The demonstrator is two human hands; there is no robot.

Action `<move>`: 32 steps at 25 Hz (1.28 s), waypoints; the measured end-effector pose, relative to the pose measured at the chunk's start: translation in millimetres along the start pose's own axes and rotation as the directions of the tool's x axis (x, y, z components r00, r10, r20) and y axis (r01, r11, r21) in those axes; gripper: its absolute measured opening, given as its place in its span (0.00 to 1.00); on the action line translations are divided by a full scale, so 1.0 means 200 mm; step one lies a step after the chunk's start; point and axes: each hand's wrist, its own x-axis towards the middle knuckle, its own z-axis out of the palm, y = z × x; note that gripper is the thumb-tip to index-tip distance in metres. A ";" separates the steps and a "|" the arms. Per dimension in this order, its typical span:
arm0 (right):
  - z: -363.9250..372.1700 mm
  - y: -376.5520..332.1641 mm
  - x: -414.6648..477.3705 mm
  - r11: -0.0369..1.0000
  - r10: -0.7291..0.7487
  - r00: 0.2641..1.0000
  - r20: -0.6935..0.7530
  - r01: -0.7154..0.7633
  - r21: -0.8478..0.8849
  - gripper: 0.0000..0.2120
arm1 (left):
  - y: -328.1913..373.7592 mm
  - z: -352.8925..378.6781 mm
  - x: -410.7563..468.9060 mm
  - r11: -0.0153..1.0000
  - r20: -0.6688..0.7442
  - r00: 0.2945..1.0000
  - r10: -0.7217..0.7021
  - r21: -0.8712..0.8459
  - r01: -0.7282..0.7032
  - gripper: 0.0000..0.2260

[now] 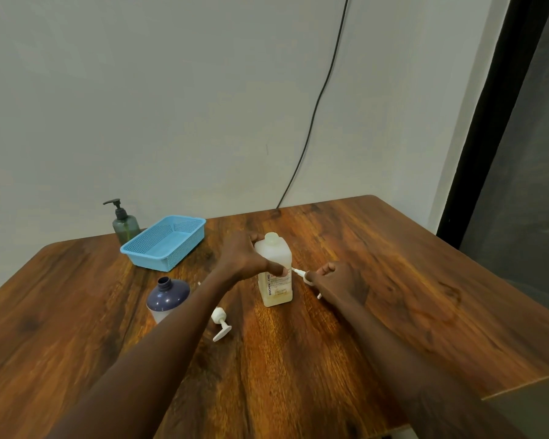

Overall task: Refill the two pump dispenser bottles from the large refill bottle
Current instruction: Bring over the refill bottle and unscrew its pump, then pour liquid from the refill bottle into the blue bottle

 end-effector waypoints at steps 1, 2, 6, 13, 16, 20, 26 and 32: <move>0.01 0.02 0.00 1.000 0.007 1.000 0.006 -0.007 -0.003 0.16 | 0.00 0.00 0.00 1.000 0.010 1.000 0.006 0.013 -0.006 0.34; 0.02 0.03 0.00 1.000 0.012 1.000 0.010 -0.012 -0.002 0.16 | 0.00 -0.01 0.01 0.999 0.021 1.000 0.013 0.033 -0.013 0.35; 0.02 0.04 0.00 1.000 0.019 0.999 0.039 -0.019 0.012 0.14 | 0.00 -0.04 0.02 0.993 0.081 0.995 0.053 0.099 -0.061 0.41; -0.07 -0.21 -0.04 0.846 -0.375 0.909 0.184 0.255 0.468 0.37 | -0.03 -0.21 -0.09 0.985 -0.034 0.985 0.169 0.035 -0.168 0.41; -0.04 -0.28 -0.03 0.815 -0.460 0.838 0.293 0.268 0.513 0.45 | -0.11 -0.32 -0.14 0.985 -0.051 0.986 0.162 0.065 -0.158 0.45; 0.02 -0.33 -0.03 0.831 -0.470 0.794 0.385 0.251 0.497 0.48 | -0.23 -0.49 -0.24 0.990 -0.104 0.989 0.109 0.100 -0.098 0.45; 0.06 -0.38 -0.03 0.800 -0.450 0.812 0.373 0.182 0.571 0.38 | -0.43 -0.66 -0.44 0.996 -0.078 0.997 -0.004 0.093 0.011 0.46; 0.12 -0.49 -0.14 0.788 -0.510 0.795 0.327 0.280 0.549 0.38 | -0.55 -0.62 -0.53 0.995 -0.029 0.999 -0.029 0.091 0.031 0.47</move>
